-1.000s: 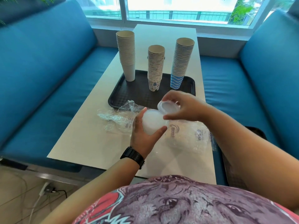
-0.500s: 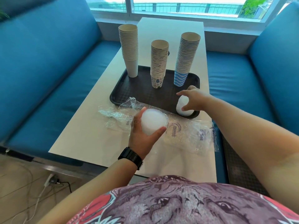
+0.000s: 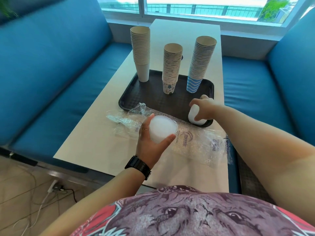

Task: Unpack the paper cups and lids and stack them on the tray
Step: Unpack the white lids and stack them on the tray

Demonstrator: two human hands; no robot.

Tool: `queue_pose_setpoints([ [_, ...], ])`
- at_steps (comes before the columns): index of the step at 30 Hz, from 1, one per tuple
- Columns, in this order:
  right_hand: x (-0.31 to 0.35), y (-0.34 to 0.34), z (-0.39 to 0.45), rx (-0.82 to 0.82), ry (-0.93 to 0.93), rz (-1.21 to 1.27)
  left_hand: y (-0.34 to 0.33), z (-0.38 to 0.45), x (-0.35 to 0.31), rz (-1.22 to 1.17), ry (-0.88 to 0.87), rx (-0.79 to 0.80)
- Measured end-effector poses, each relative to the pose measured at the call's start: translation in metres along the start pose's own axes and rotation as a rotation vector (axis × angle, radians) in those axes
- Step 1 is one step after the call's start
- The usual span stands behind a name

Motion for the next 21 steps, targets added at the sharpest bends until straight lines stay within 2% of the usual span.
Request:
queue_pose_setpoints([
  [5,-0.003,-0.002,-0.002,0.017,-0.023,0.065,0.000,-0.001,0.001,0.007,0.008,-0.004],
  [8,-0.001,0.005,-0.015,-0.105,0.012,0.160,0.001,0.000,0.001,-0.004,0.013,-0.016],
  [11,0.004,0.011,-0.039,-0.254,0.005,0.434,0.001,0.000,0.000,-0.003,0.014,-0.012],
  [13,0.010,0.010,-0.056,-0.295,0.005,0.558,0.000,0.000,-0.001,-0.001,0.007,-0.002],
  [18,0.031,0.009,-0.098,-0.190,0.092,0.744,0.001,0.000,-0.003,0.012,0.004,0.019],
  [21,0.042,0.018,-0.114,-0.127,0.164,0.752,0.001,-0.001,-0.004,0.010,-0.003,0.024],
])
Point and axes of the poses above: each hand's wrist, its own z-axis towards the middle knuckle, its own y-axis out of the back of the hand, x = y × z, the point moved 2 cm from there along z, towards the middle knuckle, and after that the axes turned 12 degrees about -y, right-handed, at the moved point
